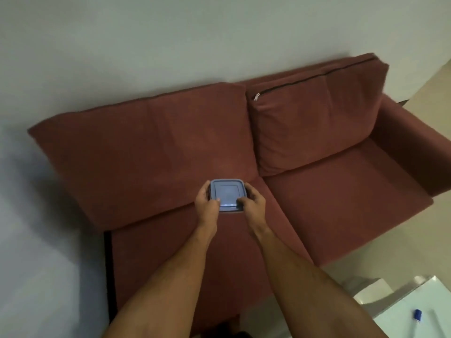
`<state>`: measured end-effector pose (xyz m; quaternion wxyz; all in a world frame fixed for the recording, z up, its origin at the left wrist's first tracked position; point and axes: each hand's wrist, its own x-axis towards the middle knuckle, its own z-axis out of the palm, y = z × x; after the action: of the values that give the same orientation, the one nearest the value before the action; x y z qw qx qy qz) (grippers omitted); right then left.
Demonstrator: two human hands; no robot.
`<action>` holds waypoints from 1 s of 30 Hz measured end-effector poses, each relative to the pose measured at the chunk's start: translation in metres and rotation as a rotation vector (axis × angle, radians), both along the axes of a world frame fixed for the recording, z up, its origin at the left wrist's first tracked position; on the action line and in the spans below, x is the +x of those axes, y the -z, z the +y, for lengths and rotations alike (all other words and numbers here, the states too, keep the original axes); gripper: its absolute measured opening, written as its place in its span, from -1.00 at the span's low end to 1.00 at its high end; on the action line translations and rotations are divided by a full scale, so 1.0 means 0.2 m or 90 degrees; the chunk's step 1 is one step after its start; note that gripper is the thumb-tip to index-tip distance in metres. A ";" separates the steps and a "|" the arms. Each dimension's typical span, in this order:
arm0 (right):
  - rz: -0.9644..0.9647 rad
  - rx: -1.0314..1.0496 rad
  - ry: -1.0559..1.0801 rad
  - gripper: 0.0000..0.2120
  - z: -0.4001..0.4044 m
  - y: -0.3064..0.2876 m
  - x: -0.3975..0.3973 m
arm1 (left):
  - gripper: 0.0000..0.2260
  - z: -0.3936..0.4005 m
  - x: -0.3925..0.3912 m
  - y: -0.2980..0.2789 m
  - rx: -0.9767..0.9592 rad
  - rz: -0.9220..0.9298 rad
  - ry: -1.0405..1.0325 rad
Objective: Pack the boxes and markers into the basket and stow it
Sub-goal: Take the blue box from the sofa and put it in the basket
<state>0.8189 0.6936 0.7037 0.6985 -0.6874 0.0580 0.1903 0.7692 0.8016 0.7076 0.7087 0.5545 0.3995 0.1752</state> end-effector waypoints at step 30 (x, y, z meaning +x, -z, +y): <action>-0.056 0.015 -0.021 -0.54 -0.26 -0.05 -1.87 | -0.35 -0.21 -1.88 -0.06 0.009 0.000 0.074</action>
<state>0.4450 0.6407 0.7128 0.7051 -0.6877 0.0140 0.1723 0.3922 0.7587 0.7205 0.7140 0.5816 0.3651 0.1366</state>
